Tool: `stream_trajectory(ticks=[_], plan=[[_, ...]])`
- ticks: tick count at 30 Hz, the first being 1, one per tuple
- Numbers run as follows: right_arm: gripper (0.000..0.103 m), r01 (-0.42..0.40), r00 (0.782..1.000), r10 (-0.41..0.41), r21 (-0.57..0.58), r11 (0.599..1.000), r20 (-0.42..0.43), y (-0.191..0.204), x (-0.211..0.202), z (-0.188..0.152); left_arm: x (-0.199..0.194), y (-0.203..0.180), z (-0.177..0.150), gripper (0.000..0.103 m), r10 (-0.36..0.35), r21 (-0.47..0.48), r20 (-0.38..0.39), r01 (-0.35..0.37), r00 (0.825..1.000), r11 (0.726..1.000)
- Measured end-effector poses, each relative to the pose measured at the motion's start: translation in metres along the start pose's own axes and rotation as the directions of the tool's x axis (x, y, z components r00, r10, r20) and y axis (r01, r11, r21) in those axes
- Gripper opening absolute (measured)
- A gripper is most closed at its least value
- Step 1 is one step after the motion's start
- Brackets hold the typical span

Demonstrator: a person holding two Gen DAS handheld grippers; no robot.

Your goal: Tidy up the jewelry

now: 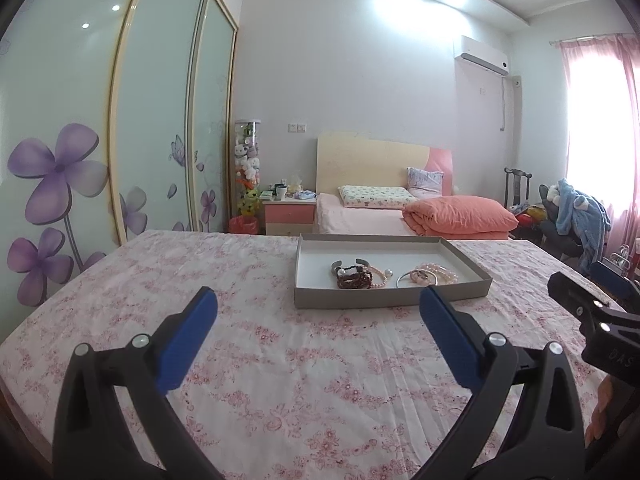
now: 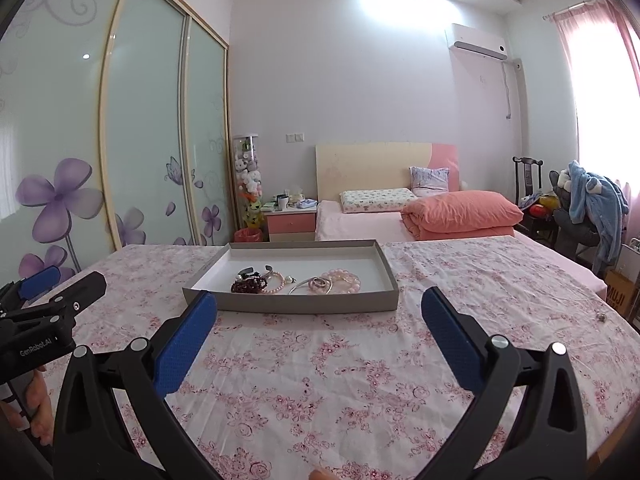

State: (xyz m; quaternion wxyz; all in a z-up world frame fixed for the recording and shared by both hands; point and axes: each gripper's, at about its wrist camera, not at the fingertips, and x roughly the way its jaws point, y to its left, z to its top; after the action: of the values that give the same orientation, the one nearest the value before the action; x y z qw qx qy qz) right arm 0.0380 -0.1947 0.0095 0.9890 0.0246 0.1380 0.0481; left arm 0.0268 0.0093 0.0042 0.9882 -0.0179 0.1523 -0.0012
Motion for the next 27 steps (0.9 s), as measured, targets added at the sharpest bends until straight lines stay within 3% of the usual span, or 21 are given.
stream_trajectory(ticks=[27], plan=[[0.101,-0.003,1.000,0.003,0.003,1.000,-0.003,0.0006,-0.0002,-0.0010,0.0019,-0.0021,-0.0030,0.099,-0.015,-0.003,-0.014,0.015,1.000,1.000]])
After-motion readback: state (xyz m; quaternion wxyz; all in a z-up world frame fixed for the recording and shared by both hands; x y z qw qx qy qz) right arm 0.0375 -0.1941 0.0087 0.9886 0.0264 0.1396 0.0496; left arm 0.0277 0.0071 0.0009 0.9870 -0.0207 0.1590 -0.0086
